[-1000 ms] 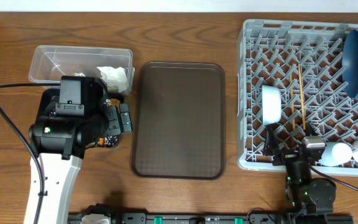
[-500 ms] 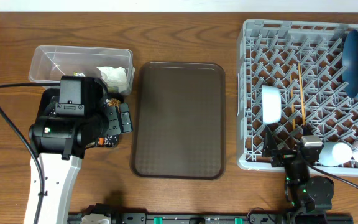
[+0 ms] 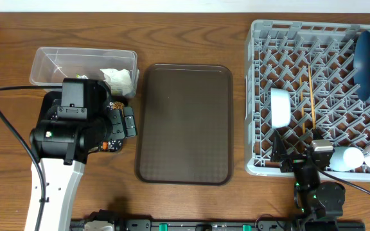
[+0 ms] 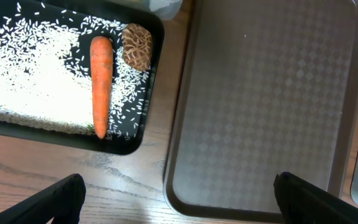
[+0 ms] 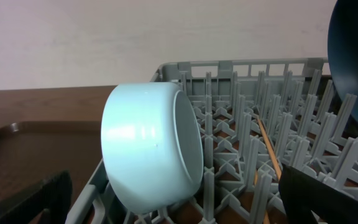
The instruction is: Sort waste into correct bins and load items into the dishwasher rack
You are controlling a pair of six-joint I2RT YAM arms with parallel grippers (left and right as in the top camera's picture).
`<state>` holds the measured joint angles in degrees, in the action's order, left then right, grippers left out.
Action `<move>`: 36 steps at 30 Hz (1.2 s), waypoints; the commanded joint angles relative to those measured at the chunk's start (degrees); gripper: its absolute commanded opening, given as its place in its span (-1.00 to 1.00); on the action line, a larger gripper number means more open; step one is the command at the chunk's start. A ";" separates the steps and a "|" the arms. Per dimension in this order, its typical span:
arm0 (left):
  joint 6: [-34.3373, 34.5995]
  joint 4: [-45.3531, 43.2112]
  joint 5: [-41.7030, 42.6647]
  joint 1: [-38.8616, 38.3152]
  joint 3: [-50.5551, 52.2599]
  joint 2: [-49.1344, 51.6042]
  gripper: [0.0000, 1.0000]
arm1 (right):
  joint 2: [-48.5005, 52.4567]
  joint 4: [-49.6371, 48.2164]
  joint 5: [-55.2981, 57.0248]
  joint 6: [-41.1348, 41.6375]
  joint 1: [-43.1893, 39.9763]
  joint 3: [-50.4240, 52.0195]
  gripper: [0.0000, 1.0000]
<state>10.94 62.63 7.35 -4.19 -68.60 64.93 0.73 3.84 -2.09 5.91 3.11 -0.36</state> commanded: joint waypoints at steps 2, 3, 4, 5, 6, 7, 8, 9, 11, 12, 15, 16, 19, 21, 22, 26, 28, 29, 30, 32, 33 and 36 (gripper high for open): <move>0.52 0.15 0.11 0.20 0.57 -4.72 0.96 | -0.20 0.26 0.20 0.90 -1.07 0.04 0.99; 0.52 0.15 0.11 0.20 0.85 -6.25 0.95 | -0.20 0.26 0.17 0.90 -1.07 0.04 0.99; 0.50 0.09 0.09 0.20 1.09 -7.85 0.96 | -0.20 0.26 0.20 0.90 -1.07 0.04 0.98; 0.52 0.04 -0.55 0.20 1.27 -9.57 0.96 | -0.20 0.26 0.20 0.90 -1.07 0.04 0.98; 0.52 -0.09 -0.72 0.20 1.33 -11.32 0.96 | -0.20 0.26 0.17 0.90 -1.07 0.04 0.99; 0.57 -0.44 -0.68 0.20 1.42 -13.44 0.96 | -0.20 0.26 0.20 0.90 -1.07 0.04 0.99; 0.55 -1.44 -0.46 0.20 1.55 -15.23 0.96 | -0.20 0.26 0.17 0.90 -1.07 0.04 0.98; 0.55 -3.39 -0.46 0.20 1.86 -17.07 0.96 | -0.20 0.26 0.17 0.90 -1.07 0.04 0.99; -0.61 -8.57 -0.50 0.20 2.82 -20.74 0.96 | -0.20 0.26 0.20 0.90 -1.07 0.04 0.99; -2.45 -12.04 -0.48 0.20 3.67 -22.93 0.96 | -0.20 0.26 0.17 0.90 -1.07 0.04 0.98; -6.95 -19.39 -0.50 0.20 6.88 -28.79 0.95 | -0.20 0.26 0.17 0.90 -1.07 0.04 0.99; -7.98 -20.70 -0.50 0.20 7.96 -30.42 0.96 | -0.20 0.26 0.17 0.90 -1.07 0.04 0.98; -9.03 -22.91 -0.50 0.20 11.32 -34.88 0.96 | -0.20 0.26 0.17 0.90 -1.07 0.04 0.98; -9.05 -24.44 -0.50 0.20 14.10 -37.64 0.96 | -0.20 0.26 0.17 0.90 -1.07 0.04 0.99; -9.05 -25.53 -0.50 0.20 15.72 -39.04 0.96 | -0.20 0.26 0.17 0.90 -1.07 0.04 0.99; -9.03 -30.91 -0.48 -0.31 24.22 -45.42 0.96 | -0.20 0.26 0.17 0.90 -1.07 0.04 0.99; -9.01 -34.29 -0.48 -0.92 29.11 -48.81 0.96 | -0.20 0.26 0.20 0.90 -1.07 0.04 0.99; -9.03 -36.02 -0.48 -1.11 31.32 -50.25 0.96 | -0.20 0.26 0.17 0.90 -1.07 0.04 0.99; -9.03 -38.14 -0.48 -1.33 33.90 -51.80 0.96 | -0.20 0.26 0.20 0.90 -1.07 0.04 0.99; -9.01 -42.21 -0.48 -1.42 38.47 -54.29 0.96 | -0.20 0.26 0.17 0.90 -1.07 0.04 0.98; -9.01 -43.93 -0.48 -1.42 40.46 -55.28 0.96 | -0.20 0.26 0.20 0.90 -1.07 0.04 0.99; -8.98 -48.33 -0.46 -1.42 45.86 -57.88 0.96 | -0.20 0.26 0.20 0.90 -1.07 0.04 0.99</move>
<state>2.72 16.45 7.29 -5.37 -26.28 9.28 0.73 3.86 -2.07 5.91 3.11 -0.38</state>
